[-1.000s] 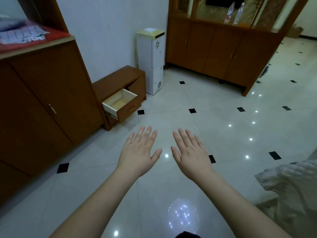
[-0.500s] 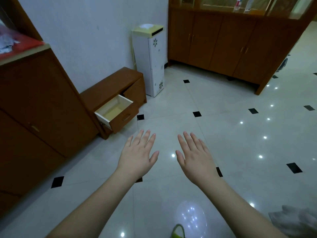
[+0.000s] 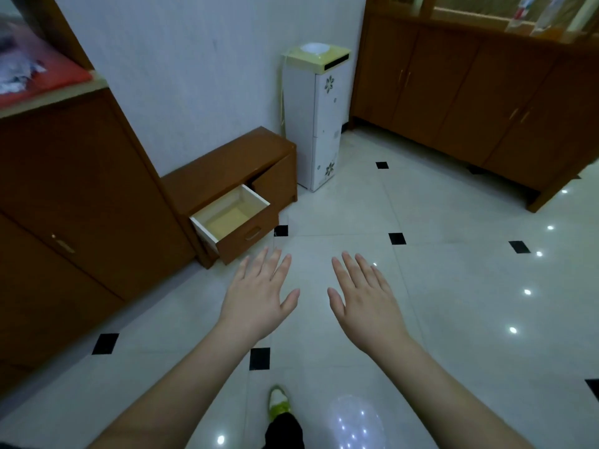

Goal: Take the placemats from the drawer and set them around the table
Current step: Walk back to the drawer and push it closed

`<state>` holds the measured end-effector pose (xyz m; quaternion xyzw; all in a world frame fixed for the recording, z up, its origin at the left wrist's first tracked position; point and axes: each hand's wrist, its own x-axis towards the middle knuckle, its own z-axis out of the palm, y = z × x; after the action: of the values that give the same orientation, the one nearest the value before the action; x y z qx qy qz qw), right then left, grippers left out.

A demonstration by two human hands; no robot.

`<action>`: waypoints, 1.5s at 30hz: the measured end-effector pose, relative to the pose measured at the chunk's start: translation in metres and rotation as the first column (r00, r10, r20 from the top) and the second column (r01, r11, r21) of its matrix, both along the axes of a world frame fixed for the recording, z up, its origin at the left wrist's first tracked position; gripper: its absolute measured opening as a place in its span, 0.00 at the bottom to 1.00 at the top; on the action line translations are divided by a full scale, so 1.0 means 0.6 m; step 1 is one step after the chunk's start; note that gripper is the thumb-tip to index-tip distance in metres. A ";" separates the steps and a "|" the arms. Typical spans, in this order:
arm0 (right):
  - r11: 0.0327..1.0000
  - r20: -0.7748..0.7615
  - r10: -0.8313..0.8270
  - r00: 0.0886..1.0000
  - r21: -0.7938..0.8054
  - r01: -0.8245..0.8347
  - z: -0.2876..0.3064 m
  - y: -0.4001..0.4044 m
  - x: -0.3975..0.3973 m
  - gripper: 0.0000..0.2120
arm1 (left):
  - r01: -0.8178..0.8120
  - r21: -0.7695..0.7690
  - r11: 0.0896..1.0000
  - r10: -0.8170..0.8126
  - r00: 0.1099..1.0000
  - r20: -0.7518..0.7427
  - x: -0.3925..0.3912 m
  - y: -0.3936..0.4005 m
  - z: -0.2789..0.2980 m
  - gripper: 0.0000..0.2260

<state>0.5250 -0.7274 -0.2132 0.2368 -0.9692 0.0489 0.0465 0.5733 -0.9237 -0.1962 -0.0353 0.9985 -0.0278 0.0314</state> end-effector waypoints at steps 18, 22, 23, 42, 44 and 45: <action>0.978 0.005 0.203 0.979 0.049 -0.203 -0.012 -0.250 -0.329 0.29 | -0.111 0.072 0.991 0.115 0.992 -0.055 -0.284 -0.219 -0.034 0.33; 0.963 0.035 0.266 0.963 0.032 -0.267 -0.040 -0.273 -0.419 0.29 | -0.172 0.036 0.985 0.174 0.982 -0.077 -0.358 -0.236 -0.069 0.32; 0.957 0.041 0.288 0.957 0.024 -0.289 -0.048 -0.278 -0.443 0.29 | -0.183 0.030 0.983 0.184 0.980 -0.076 -0.378 -0.241 -0.081 0.31; 0.813 0.148 0.577 0.803 -0.017 -0.581 -0.151 -0.433 -0.749 0.30 | -0.505 0.052 0.861 0.508 0.857 -0.091 -0.537 -0.351 -0.190 0.31; 0.809 0.150 0.583 0.798 -0.021 -0.587 -0.158 -0.468 -0.764 0.31 | -0.521 0.063 0.851 0.525 0.845 -0.101 -0.537 -0.378 -0.200 0.31; 0.809 0.149 0.584 0.798 -0.028 -0.587 -0.161 -0.485 -0.770 0.31 | -0.521 0.067 0.851 0.525 0.845 -0.102 -0.536 -0.392 -0.206 0.30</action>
<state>0.0633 -1.0186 -0.3100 0.5205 -0.8498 0.0690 -0.0463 0.2519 -1.1591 -0.3199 -0.3069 0.9515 0.0022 -0.0200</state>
